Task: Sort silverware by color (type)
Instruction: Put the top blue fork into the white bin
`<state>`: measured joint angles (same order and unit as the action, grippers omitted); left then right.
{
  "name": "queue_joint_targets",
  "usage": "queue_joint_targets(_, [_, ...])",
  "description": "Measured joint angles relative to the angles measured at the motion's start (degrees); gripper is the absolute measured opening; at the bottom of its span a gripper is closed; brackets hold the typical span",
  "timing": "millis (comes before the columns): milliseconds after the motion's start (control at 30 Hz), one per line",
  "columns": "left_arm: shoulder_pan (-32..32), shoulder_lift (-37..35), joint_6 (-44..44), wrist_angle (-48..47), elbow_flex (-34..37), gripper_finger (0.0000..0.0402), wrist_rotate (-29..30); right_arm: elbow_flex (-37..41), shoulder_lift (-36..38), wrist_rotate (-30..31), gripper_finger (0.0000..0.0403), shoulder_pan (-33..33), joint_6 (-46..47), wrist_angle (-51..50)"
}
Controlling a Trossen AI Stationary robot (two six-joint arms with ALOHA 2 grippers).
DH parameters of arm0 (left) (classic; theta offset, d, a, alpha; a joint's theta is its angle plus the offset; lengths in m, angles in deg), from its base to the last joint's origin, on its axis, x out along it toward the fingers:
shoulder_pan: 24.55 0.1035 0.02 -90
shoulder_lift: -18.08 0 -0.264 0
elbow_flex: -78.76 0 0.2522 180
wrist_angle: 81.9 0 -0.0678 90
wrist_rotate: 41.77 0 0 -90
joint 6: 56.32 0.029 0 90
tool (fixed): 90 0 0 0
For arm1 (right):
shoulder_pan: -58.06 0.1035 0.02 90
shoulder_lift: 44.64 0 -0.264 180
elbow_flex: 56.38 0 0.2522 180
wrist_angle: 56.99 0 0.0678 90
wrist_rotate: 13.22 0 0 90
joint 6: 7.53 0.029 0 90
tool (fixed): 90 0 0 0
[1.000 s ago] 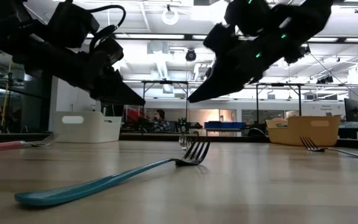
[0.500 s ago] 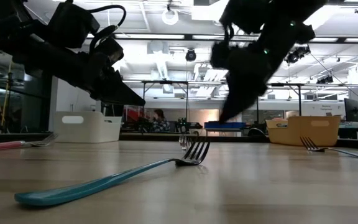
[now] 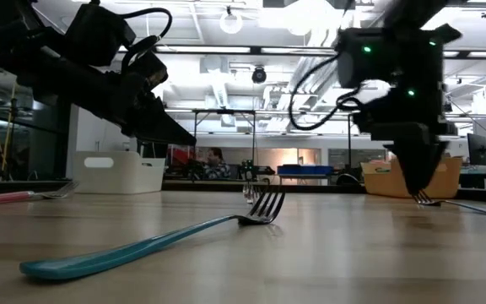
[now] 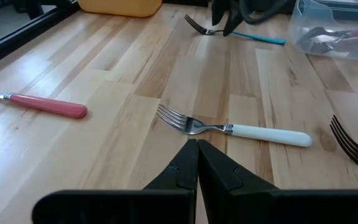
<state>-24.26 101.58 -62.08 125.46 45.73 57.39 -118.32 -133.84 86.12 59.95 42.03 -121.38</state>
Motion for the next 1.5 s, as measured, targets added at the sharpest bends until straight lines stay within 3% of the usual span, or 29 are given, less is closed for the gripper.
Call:
queue_joint_targets(267, [0.0, 0.0, 0.0, 0.02, 0.0, 0.0001, -0.06, 13.19, 8.8, -0.12, 0.0123, -1.7, 13.68, 4.5])
queue_joint_targets(433, [-0.01, 0.0, -0.02, 0.04, 0.0, 0.0001, -0.06, 19.23, 13.53, -0.5, 0.0115, -2.45, 14.67, 11.16])
queue_joint_targets(567, [0.0, 0.0, -0.16, 0.19, 0.0, 0.0001, -0.06, 21.16, 15.84, 0.25, 0.0094, -2.72, 16.03, 13.07])
queue_joint_targets(800, [0.0, 0.0, -1.49, 0.57, 0.0, 0.0001, -0.06, 21.69, 18.11, 0.57, 0.0022, -2.78, 12.56, 15.32])
queue_joint_targets(900, [0.0, 0.0, -1.51, 0.61, 0.0, 0.0001, -0.04, 20.15, 19.34, 1.04, 0.0012, -2.98, 11.61, 11.62])
queue_joint_targets(1033, [-0.01, 0.0, -1.55, 0.61, 0.0, 0.0001, -0.06, 16.06, 20.22, 0.84, 0.0027, -2.97, 12.63, 6.83])
queue_joint_targets(1167, [0.0, 0.0, -1.57, 0.59, 0.0, 0.0001, -0.05, 13.51, 20.1, -2.04, 0.0069, -2.32, 16.45, 3.9])
queue_joint_targets(1333, [-0.01, 0.0, -1.62, 0.53, 0.0, 0.0001, -0.06, 14.02, 20.1, -7.05, 0.0116, -1.12, 26.98, 1.04])
queue_joint_targets(1500, [0.0, 0.0, -1.68, 0.44, 0.0, 0.0001, -0.06, 17.51, 20.1, -9.46, 0.012, 0.15, 34.52, 2.18])
